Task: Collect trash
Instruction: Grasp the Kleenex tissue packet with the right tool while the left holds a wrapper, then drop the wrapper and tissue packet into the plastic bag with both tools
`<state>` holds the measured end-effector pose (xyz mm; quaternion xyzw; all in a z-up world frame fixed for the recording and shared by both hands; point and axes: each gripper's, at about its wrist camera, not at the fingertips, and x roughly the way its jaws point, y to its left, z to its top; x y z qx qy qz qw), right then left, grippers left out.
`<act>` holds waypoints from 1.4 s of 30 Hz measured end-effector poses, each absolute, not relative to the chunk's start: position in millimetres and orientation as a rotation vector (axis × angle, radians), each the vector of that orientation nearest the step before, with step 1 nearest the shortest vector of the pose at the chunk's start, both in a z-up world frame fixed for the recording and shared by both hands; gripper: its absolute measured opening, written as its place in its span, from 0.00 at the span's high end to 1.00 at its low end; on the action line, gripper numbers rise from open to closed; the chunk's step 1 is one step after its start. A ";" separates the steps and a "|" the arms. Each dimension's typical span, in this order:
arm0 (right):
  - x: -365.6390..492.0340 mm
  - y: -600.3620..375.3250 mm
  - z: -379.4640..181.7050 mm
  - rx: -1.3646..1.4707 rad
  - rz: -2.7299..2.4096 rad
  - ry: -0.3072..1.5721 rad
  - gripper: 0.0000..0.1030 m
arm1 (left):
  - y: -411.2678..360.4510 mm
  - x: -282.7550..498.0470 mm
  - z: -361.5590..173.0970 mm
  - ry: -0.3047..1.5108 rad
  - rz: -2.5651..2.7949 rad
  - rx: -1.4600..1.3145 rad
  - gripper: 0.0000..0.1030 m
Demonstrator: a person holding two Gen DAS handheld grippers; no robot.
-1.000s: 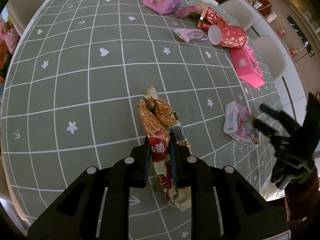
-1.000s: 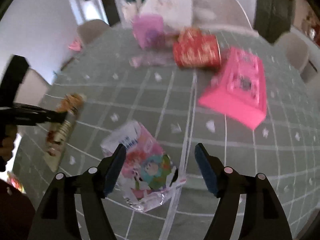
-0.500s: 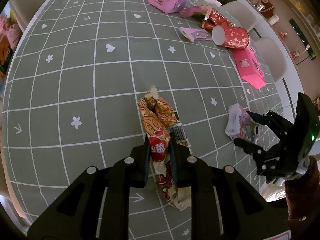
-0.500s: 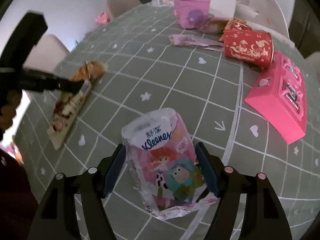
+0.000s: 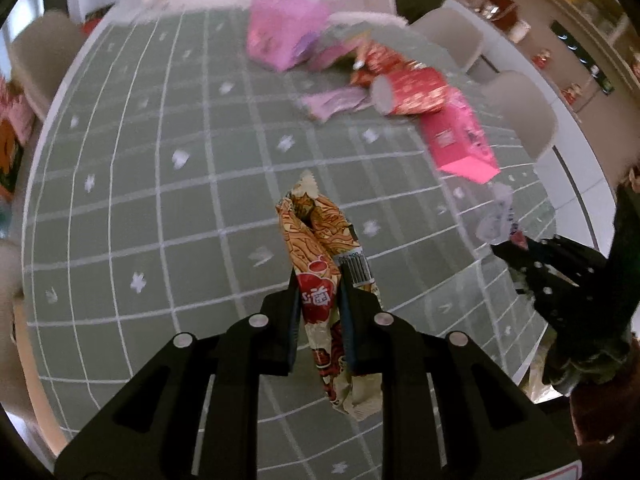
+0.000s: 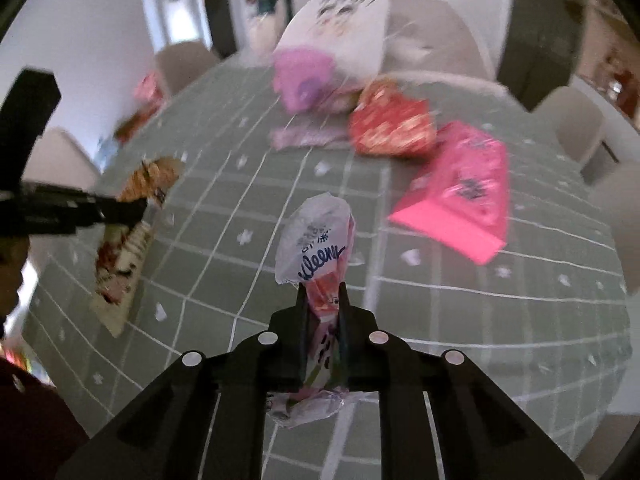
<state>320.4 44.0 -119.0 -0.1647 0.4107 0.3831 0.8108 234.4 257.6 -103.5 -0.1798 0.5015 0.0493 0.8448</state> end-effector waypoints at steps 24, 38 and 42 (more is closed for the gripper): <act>236.7 -243.6 -5.8 -0.109 0.323 0.620 0.87 | -35.8 262.2 -2.0 0.777 -0.406 -0.162 0.84; 174.6 -387.7 -31.0 0.015 0.059 0.636 0.87 | -204.6 265.5 -38.2 0.853 -0.699 -0.104 0.84; 165.9 -408.6 -35.1 0.046 0.020 0.632 0.87 | -233.3 274.5 -51.2 0.894 -0.712 -0.088 0.84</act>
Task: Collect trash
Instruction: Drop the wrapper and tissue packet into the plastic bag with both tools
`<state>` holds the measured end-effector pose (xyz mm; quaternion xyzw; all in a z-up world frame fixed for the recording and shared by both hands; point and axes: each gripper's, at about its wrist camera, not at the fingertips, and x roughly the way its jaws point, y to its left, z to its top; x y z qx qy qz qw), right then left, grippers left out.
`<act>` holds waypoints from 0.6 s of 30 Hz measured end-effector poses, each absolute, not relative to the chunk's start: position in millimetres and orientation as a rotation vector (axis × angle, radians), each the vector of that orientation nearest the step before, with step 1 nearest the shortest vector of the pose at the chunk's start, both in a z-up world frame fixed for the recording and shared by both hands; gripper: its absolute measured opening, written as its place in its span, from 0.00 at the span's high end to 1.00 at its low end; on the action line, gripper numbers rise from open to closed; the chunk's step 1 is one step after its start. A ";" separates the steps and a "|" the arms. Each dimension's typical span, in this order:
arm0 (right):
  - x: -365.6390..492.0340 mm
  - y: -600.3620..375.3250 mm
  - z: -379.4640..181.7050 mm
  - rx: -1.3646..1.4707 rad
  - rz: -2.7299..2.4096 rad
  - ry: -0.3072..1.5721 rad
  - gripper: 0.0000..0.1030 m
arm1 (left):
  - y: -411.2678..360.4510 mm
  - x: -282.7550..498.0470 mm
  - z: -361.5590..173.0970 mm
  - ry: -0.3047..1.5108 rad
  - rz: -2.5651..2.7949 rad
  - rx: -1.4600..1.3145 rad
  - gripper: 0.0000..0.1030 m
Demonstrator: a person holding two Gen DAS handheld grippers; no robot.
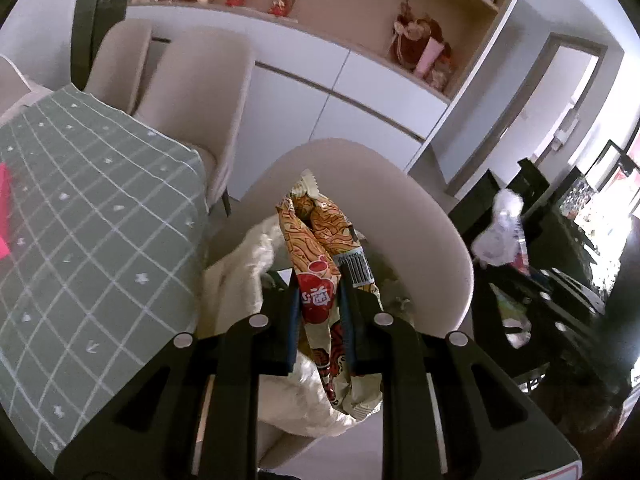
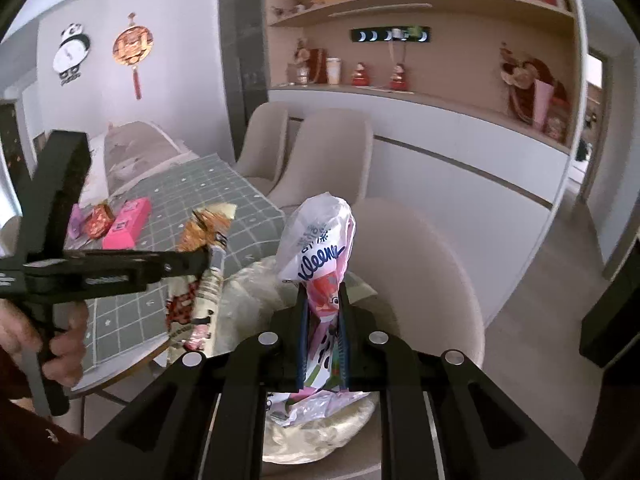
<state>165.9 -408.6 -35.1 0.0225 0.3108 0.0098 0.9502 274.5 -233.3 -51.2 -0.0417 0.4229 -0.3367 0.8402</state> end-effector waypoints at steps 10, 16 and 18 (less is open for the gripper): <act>159.5 -425.8 -54.3 0.097 -0.002 0.661 0.87 | -274.5 286.6 -87.2 1.009 -0.721 -0.038 0.81; 168.2 -425.8 -69.3 0.127 0.011 0.706 0.87 | -251.0 288.2 -84.4 1.019 -0.694 -0.149 0.66; 174.7 -424.3 -74.8 0.141 0.025 0.723 0.87 | -236.1 286.9 -78.6 1.001 -0.689 -0.193 0.66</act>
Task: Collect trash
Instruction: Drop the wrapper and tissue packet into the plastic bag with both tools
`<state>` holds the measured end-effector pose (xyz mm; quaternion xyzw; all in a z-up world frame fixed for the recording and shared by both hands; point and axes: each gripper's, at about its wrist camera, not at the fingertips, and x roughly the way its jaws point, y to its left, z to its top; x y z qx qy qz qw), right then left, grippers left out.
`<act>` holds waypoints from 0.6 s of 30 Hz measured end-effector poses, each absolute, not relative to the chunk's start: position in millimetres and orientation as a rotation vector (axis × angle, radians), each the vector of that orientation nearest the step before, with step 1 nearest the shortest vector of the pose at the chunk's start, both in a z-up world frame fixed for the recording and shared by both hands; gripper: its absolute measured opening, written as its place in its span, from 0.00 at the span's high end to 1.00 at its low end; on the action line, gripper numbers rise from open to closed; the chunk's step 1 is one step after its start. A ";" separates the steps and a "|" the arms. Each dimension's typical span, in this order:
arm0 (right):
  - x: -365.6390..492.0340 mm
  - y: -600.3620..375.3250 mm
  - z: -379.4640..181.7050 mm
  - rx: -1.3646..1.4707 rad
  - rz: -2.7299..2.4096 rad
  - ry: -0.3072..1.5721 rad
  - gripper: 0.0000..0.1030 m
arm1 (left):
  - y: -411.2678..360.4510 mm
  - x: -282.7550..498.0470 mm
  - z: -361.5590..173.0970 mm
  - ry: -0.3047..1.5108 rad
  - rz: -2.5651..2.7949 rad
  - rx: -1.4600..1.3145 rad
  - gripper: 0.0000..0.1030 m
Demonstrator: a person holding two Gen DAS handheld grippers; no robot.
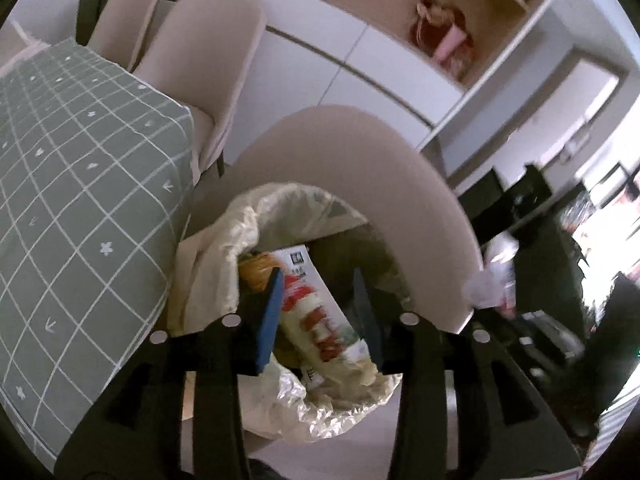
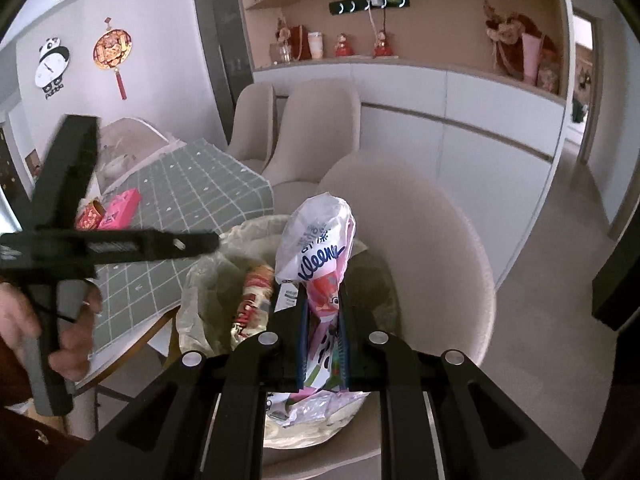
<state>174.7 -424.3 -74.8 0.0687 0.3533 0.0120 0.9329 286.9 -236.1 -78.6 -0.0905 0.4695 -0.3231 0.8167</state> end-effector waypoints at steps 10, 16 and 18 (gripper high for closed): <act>227.9 -393.5 -109.4 0.170 0.155 0.831 0.87 | -159.1 262.9 -54.3 0.873 -0.491 -0.221 0.65; 260.9 -383.6 -146.6 0.146 0.119 0.947 0.87 | -106.7 247.9 -45.1 0.812 -0.364 -0.247 0.65; 266.1 -382.7 -150.7 0.152 0.113 0.964 0.87 | -91.5 244.2 -43.5 0.802 -0.336 -0.262 0.65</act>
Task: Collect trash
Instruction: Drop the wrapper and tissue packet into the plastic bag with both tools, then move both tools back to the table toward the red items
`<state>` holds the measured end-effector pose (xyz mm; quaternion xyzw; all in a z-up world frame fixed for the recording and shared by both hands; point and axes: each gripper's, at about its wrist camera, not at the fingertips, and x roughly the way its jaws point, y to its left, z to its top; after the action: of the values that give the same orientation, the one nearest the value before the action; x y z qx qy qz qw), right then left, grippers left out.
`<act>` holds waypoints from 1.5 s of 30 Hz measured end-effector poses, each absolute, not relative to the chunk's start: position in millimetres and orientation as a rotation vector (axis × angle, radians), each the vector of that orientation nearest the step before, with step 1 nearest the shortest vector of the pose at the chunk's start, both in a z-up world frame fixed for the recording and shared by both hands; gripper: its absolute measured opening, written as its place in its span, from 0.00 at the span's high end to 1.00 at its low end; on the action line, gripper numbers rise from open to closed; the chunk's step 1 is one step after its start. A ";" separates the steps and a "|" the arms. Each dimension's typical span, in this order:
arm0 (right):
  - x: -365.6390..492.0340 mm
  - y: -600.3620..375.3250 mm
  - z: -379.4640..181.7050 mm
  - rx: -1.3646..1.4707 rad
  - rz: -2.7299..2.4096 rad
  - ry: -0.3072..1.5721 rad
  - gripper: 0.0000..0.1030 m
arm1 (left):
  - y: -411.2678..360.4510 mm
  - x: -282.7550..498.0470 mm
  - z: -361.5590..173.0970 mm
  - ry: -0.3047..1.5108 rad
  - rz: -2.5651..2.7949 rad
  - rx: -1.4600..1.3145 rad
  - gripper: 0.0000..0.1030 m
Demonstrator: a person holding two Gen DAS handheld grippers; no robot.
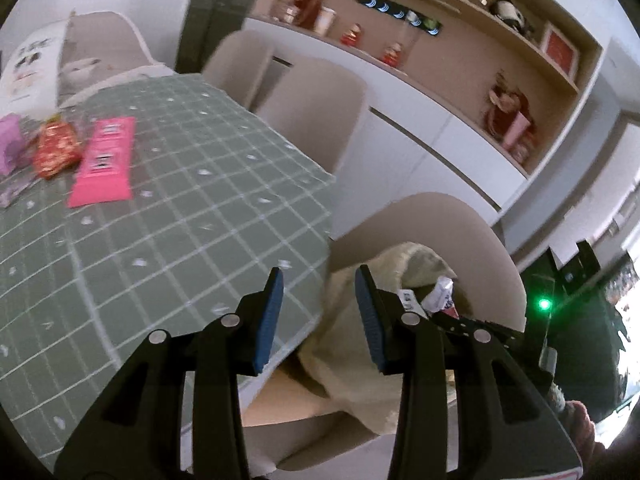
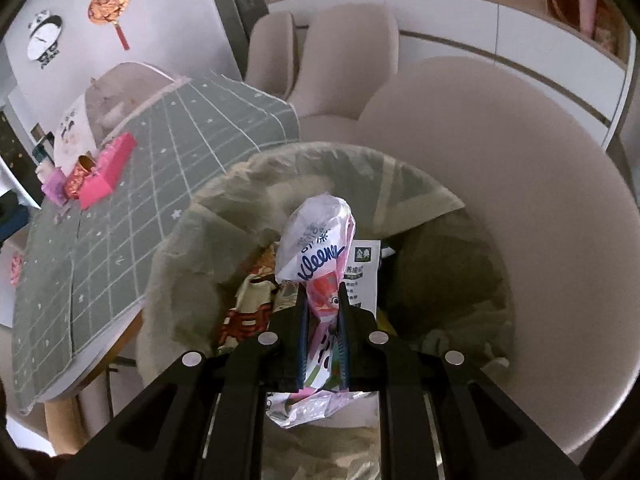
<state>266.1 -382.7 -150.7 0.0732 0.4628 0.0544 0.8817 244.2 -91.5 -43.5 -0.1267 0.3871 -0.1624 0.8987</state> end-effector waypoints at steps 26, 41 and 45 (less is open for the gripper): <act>260.2 -299.8 -73.1 0.083 0.286 0.771 0.39 | 66.1 240.5 -77.1 0.782 -0.041 -0.461 0.65; 334.6 -128.0 -50.5 0.069 0.400 0.685 0.39 | 248.1 280.8 -85.3 0.816 0.105 -0.418 0.65; 346.8 -83.1 -61.2 0.028 0.434 0.720 0.39 | 275.9 297.5 -88.2 0.844 0.103 -0.410 0.65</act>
<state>346.8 -83.1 -61.2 0.0134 0.3496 0.2107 0.9128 297.5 275.9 -88.2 -0.1976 0.4067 0.0496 0.8906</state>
